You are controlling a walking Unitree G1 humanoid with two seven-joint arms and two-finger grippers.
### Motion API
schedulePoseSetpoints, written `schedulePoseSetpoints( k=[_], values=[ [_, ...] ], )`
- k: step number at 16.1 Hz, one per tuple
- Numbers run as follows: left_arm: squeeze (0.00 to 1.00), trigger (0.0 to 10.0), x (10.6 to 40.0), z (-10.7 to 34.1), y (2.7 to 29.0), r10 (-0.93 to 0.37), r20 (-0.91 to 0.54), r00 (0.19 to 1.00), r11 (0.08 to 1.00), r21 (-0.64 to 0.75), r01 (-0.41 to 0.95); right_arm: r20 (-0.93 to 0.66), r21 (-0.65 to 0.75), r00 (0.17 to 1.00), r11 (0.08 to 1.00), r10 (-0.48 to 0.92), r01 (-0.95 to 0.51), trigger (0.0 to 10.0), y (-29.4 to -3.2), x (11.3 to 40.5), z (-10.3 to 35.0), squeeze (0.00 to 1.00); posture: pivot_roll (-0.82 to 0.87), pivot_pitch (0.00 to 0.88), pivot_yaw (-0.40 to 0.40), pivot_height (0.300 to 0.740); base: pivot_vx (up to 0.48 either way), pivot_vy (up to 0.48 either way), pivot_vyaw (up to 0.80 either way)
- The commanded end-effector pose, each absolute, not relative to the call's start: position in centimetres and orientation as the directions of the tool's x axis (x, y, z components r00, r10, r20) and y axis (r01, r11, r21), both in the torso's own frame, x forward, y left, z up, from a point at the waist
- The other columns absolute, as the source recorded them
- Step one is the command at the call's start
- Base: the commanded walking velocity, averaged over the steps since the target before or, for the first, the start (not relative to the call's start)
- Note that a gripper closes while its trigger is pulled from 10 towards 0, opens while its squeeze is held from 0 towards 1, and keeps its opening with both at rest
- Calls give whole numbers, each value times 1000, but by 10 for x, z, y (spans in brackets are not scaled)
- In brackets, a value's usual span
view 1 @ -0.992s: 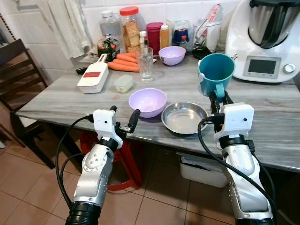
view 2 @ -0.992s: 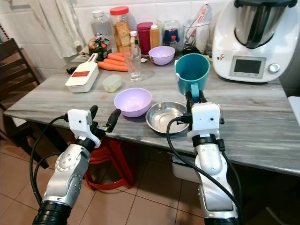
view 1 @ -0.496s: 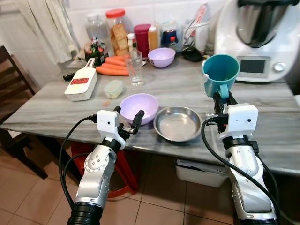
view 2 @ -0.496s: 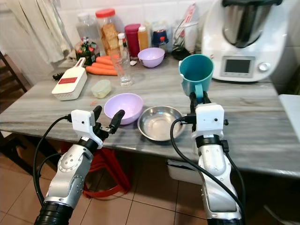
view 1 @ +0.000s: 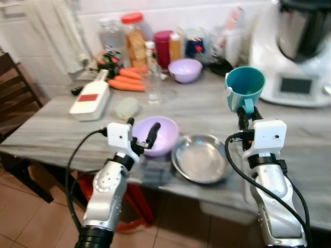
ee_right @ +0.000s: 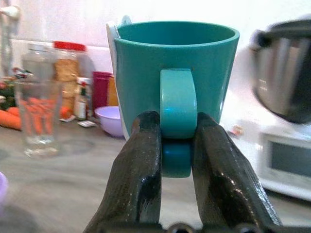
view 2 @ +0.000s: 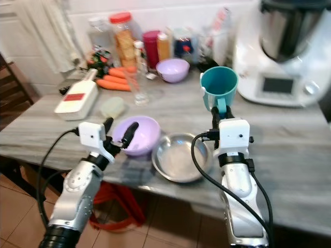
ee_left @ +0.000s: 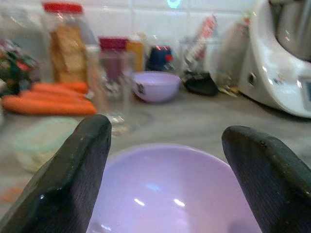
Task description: Setting the table
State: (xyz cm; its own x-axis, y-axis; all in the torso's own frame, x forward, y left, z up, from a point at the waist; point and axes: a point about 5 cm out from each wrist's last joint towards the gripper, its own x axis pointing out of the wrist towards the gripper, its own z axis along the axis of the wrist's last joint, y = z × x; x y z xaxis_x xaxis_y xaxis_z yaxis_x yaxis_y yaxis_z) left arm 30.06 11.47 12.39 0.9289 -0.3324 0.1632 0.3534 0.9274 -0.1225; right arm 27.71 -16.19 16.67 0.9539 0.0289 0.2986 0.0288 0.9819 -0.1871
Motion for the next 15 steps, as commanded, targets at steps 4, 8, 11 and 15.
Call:
schedulePoseSetpoints(
  k=[4, 8, 11, 15],
  values=[
    [0, 10000, 294, 124, 133, -286, 167, 943, 948, -95, 304, 315, -150, 947, 989, 64, -17, 10000, -152, 278, 172, 0, -102, 0, 116, 740, 85, 0, 0],
    [0, 10000, 278, 115, 150, -304, 130, 944, 948, -60, 313, 267, -114, 962, 993, 54, -24, 10000, -158, 279, 167, 0, -99, 0, 114, 740, 0, 0, 0],
    [0, 10000, 269, 107, 161, -377, 87, 922, 921, -75, 383, 204, -66, 978, 998, 36, -23, 10000, -164, 283, 159, 0, -95, 1, 111, 740, 0, 0, 0],
    [0, 10000, 260, 104, 157, -499, 60, 865, 859, -100, 502, 149, -44, 989, 999, -1, 7, 10000, -178, 288, 155, 0, -95, 7, 112, 740, 0, 0, 0]
  ],
)
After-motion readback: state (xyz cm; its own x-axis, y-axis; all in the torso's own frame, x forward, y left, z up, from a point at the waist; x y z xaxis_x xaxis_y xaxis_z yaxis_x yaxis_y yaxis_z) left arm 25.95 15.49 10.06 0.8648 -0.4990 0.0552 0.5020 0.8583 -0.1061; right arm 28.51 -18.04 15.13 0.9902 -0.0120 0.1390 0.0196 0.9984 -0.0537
